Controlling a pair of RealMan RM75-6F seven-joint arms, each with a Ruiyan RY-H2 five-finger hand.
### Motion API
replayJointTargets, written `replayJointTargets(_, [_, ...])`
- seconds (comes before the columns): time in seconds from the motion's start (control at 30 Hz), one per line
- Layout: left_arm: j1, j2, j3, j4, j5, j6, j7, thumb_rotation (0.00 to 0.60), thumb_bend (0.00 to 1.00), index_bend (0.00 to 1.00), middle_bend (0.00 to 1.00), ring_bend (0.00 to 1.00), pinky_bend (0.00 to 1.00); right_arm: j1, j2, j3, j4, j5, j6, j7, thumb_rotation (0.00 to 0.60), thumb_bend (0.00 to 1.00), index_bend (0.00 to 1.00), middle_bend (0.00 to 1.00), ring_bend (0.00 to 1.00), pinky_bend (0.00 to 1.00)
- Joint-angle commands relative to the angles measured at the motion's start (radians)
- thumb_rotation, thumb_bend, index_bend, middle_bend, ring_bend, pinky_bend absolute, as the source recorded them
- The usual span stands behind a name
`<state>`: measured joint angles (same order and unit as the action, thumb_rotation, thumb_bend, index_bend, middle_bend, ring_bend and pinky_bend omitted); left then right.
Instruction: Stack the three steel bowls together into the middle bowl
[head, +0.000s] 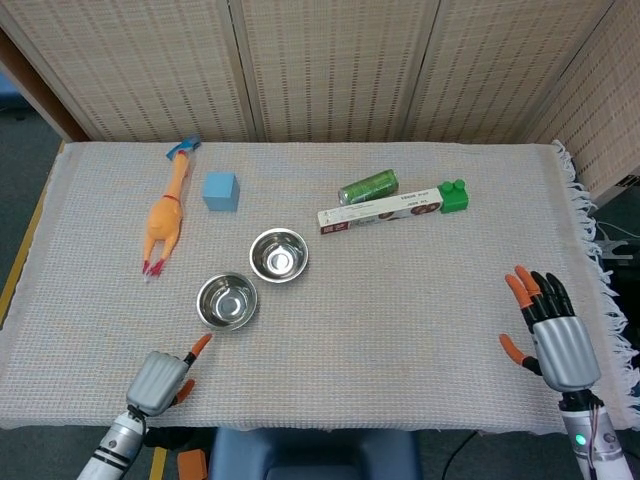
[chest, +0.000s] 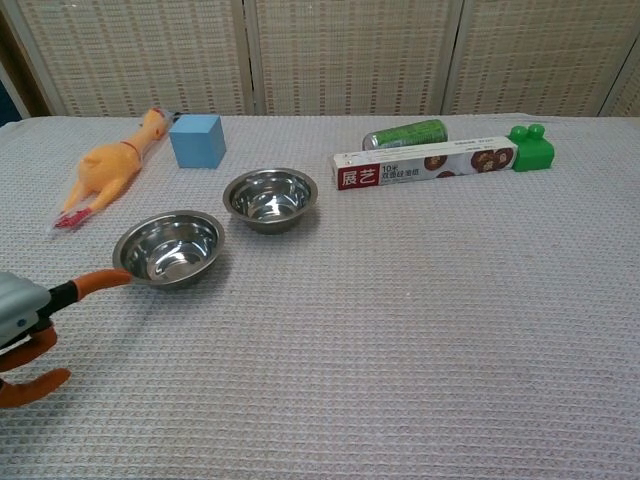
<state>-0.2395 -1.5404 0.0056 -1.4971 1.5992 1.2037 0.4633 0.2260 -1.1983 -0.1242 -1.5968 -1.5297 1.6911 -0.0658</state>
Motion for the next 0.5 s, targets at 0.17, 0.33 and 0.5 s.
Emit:
replayJointTargets(0.17, [-0.094, -0.178, -0.092, 0.197, -0.046, -0.024, 0.057, 0.6, 0.37, 0.1, 1.0, 1.0, 1.0, -0.05, 0.033, 0.002, 0.032, -0.047, 0.001, 0.042, 0.6, 0.19, 0.0, 0.0, 0.0, 0.0])
replayJointTargets(0.33, [-0.115, -0.221, -0.109, 0.28, -0.036, 0.022, 0.012, 0.6, 0.37, 0.17, 1.0, 1.0, 1.0, -0.065, 0.038, 0.021, 0.027, -0.051, -0.014, 0.026, 0.6, 0.19, 0.0, 0.0, 0.0, 0.0])
replayJointTargets(0.5, [-0.144, -0.252, -0.122, 0.352, -0.034, 0.036, -0.04, 0.6, 0.42, 0.37, 1.0, 1.0, 1.0, -0.069, 0.039, 0.035, 0.026, -0.053, -0.047, 0.018, 0.6, 0.19, 0.0, 0.0, 0.0, 0.0])
